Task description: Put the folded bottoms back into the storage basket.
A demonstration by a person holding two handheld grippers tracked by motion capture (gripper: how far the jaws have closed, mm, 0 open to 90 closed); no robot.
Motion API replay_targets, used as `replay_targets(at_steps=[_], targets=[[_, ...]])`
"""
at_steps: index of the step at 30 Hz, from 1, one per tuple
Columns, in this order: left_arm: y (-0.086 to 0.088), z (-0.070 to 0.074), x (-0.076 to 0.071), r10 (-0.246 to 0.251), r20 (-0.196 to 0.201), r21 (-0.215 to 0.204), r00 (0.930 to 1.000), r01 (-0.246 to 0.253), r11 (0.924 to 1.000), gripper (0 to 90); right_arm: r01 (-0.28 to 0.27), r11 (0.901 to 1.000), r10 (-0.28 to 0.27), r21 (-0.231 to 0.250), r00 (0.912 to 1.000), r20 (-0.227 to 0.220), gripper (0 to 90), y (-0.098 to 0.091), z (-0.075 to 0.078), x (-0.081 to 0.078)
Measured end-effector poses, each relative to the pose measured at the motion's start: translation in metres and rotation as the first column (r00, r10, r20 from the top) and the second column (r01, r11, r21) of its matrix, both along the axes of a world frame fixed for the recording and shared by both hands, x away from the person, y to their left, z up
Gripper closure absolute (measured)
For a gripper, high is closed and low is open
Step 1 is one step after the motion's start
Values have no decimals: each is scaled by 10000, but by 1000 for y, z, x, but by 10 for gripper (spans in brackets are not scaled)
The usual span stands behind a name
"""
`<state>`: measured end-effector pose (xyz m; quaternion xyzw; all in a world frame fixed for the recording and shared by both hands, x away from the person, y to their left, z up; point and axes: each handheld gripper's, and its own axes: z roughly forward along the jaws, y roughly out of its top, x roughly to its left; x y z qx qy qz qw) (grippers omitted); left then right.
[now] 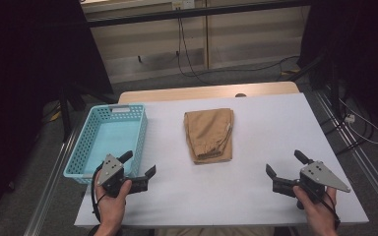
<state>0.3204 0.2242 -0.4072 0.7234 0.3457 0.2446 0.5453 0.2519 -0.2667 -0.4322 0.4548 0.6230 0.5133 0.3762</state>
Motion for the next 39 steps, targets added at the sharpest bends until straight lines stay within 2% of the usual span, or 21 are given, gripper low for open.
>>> replay_targets(at_steps=[7, 9, 17, 27, 33, 39], targets=[[-6, 0, 1, -221, -120, 206, 9997, 223, 9995, 32, -111, 9999, 111, -21, 9999, -41, 5, 0, -1, 0], [-9, 0, 2, -415, -346, 196, 9985, 422, 9989, 32, -132, 9999, 132, -7, 9999, -55, 5, 0, -1, 0], [-16, 1, 3, -644, -524, 464, 9965, 668, 9967, 33, -337, 9994, 338, 38, 9992, -214, 6, 1, -3, 3], [-21, -3, 2, -736, -776, 535, 9943, 778, 9955, 40, -681, 9977, 681, 34, 9975, -187, 5, 6, -2, 4], [-31, -6, 7, -1033, -1199, 659, 9874, 1117, 9916, 45, -706, 9975, 708, 100, 9973, -187, 5, 6, -2, 4], [-43, -8, 13, -1127, -1254, 795, 9857, 1232, 9892, 40, -690, 9976, 691, 60, 9974, -204, 6, 6, -3, 4]])
